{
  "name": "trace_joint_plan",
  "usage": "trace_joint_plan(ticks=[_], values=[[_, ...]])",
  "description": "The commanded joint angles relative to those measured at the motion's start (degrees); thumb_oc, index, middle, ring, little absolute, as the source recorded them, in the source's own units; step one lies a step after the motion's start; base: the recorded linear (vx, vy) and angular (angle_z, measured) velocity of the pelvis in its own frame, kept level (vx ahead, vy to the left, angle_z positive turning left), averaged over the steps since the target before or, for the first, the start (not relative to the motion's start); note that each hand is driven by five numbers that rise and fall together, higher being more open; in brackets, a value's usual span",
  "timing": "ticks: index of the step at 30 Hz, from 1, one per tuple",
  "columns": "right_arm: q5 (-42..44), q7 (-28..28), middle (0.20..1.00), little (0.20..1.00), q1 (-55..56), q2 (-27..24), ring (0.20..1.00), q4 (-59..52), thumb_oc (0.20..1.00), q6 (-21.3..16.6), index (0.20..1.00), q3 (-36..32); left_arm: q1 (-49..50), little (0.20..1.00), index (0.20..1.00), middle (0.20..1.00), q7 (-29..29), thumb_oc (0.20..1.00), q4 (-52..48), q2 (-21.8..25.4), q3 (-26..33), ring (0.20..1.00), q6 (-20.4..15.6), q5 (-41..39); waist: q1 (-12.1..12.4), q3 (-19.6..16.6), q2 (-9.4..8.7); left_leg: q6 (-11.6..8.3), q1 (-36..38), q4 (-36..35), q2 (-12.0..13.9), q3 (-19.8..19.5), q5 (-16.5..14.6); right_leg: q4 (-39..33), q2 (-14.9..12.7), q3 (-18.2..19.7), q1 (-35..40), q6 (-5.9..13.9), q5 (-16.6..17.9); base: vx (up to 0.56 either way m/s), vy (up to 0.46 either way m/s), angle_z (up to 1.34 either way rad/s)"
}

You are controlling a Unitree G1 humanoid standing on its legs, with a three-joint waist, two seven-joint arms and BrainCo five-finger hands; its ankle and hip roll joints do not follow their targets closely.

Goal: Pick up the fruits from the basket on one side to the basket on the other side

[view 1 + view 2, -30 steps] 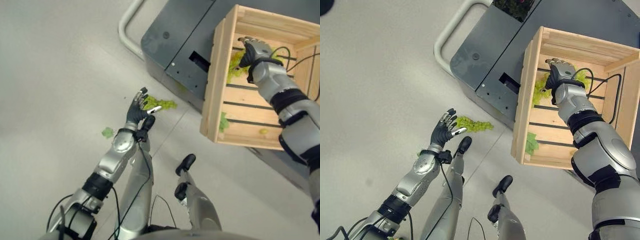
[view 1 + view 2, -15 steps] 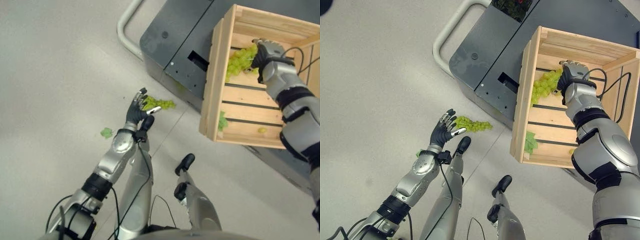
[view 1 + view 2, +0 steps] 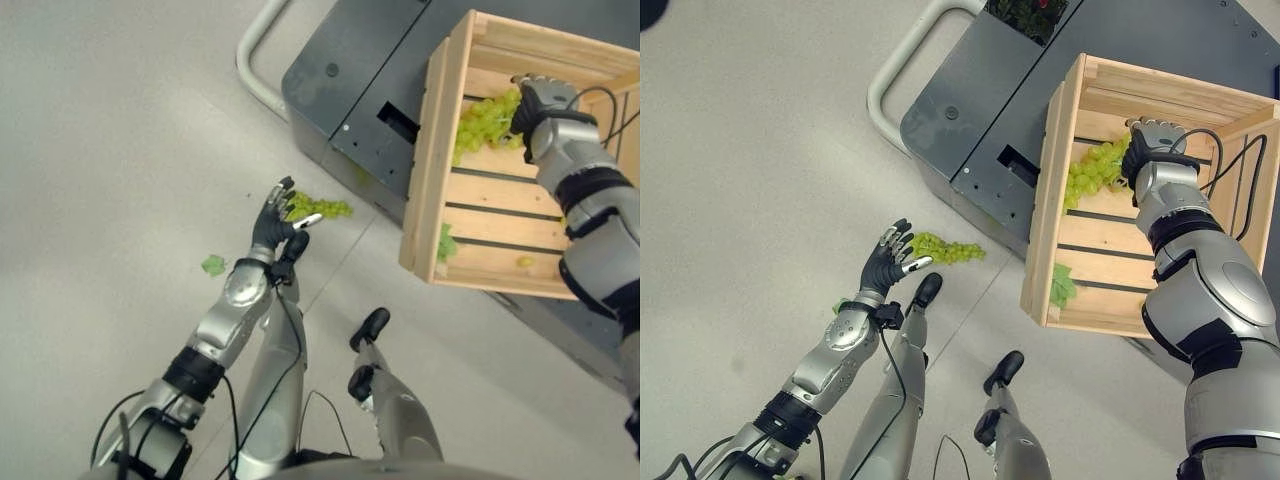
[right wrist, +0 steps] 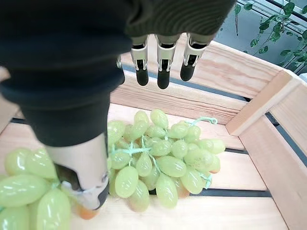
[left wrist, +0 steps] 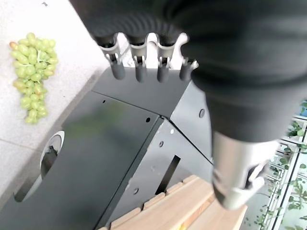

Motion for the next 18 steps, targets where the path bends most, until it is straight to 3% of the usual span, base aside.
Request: trace_joint_plan(ticks=[1,9,18], values=[[-2.04,-0.27,1.000,1.000,-2.58,-4.08,1.000,1.24,1.000,1.75,1.000,3.57,1.80,1.000,1.000,1.000,-1.18,1.000,-5.83,0.10,-0.15,1.000,-3.46,-0.32,1.20,-0.46,-0.40,-1.39,0.29,1.33,-1.23,6.23,-5.50,7.18,-0.53,1.12,0.93,1.24,-10.19,0.00,0.000,0.00],[-3.45,-0.19,1.000,1.000,-1.37,-3.95,1.000,1.06,1.000,1.72,1.000,3.54,1.73,1.000,1.000,1.000,-1.27,1.000,-5.58,-0.25,-0.18,1.000,-3.52,-0.16,1.78,-0.46,-0.10,-1.39,-1.02,1.78,-1.76,6.03,-5.45,7.09,-0.45,0.65,0.32,1.19,-10.40,0.01,-0.006,0.03],[-4.29,-0.85,1.000,1.000,-1.12,-3.75,1.000,3.05,1.000,3.00,1.000,1.93,1.00,1.000,1.000,1.000,-1.97,1.000,-5.94,-0.75,-2.11,1.000,-3.54,-0.63,2.91,-0.46,1.41,-1.31,-3.10,2.30,-2.43,5.56,-5.35,6.95,-0.43,-0.19,-0.82,1.16,-10.43,0.00,-0.003,0.06]])
